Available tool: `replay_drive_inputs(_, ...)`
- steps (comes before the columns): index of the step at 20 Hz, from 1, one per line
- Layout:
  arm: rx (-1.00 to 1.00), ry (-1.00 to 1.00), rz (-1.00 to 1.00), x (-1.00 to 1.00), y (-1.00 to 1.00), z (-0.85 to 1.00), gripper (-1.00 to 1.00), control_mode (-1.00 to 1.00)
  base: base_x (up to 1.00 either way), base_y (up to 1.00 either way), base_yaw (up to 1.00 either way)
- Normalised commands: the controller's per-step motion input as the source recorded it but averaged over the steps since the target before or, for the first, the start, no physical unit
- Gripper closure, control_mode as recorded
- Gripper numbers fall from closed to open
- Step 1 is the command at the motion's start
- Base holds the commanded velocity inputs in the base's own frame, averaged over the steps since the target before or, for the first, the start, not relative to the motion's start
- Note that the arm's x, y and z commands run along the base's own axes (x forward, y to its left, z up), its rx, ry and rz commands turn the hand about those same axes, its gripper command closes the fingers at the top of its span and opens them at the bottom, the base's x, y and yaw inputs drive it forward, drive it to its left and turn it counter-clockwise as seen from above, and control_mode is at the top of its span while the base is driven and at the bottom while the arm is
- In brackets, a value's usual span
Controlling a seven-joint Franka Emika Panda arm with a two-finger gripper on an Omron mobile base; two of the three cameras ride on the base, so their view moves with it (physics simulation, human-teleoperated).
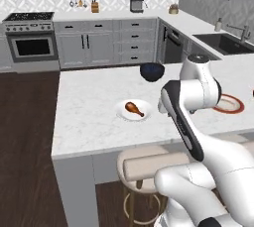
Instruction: Pick the chicken drumstick and onion from their plates and place them in the bowl. Then put the bowl in the fridge.
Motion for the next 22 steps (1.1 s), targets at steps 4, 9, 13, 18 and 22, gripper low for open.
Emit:
replay_drive_inputs(4,0.0,0.0,0.0,0.0,0.0,0.0,-1.0,1.0,0.66,0.34,0.0)
replay_drive_inputs(9,0.0,0.0,0.0,0.0,0.0,0.0,-1.0,1.0,0.75,0.55,0.0)
replay_drive_inputs(13,0.0,0.0,0.0,0.0,0.0,0.0,-1.0,1.0,0.11,0.46,0.0)
replay_drive_inputs(18,0.0,0.0,0.08,0.22,-0.05,0.0,-1.0,-1.0,0.02,0.08,0.0)
replay_drive_inputs(22,0.01,0.0,0.32,0.95,-0.02,0.0,-1.0,-1.0,0.0,0.0,0.0)
